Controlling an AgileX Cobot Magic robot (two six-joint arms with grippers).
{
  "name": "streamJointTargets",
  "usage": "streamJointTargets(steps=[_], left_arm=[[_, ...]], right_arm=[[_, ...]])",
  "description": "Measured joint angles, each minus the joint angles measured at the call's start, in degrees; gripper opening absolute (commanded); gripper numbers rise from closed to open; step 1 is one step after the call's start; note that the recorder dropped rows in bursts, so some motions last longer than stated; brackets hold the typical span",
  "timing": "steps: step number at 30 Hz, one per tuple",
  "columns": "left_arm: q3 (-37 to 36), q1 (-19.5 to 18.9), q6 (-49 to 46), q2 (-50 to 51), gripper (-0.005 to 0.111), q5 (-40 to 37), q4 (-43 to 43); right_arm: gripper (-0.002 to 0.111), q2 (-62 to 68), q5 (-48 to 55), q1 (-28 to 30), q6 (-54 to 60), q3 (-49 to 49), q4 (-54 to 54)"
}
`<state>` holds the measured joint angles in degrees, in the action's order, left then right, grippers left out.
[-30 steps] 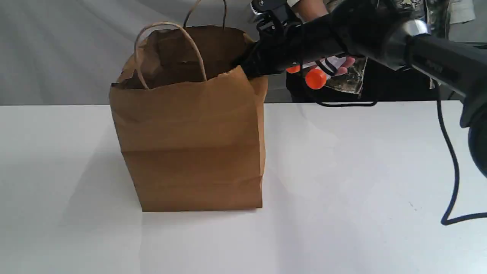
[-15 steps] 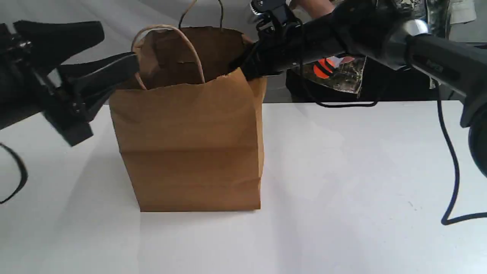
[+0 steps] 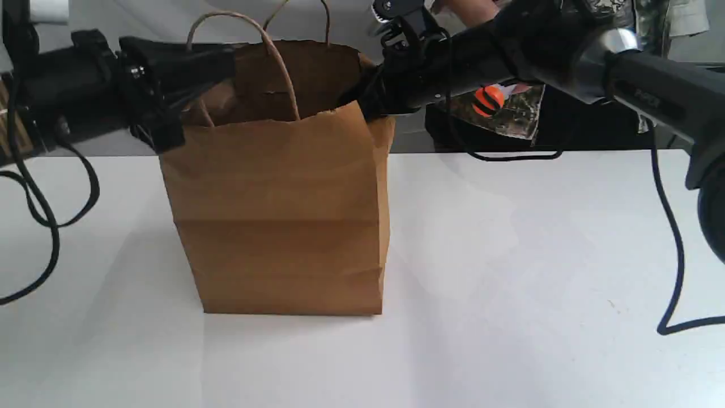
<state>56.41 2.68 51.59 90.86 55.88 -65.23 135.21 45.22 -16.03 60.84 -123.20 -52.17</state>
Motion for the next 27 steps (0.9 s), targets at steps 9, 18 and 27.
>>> streamJointTargets(steps=[9,18,27], left_arm=[[20.91,8.01,10.22,-0.40,0.000,-17.51,-8.62],[33.90,13.30,18.79,5.73,0.000,-22.56,-16.44],[34.39,13.30,25.62,7.94,0.000,-22.96,-23.93]], right_arm=[[0.000,0.00,3.17,0.00,-21.84,-0.11,-0.42],[0.000,0.00,-2.14,0.00,-28.02,8.52,-7.14],[0.000,0.80,-6.94,0.00,-25.29,12.13,-7.53]])
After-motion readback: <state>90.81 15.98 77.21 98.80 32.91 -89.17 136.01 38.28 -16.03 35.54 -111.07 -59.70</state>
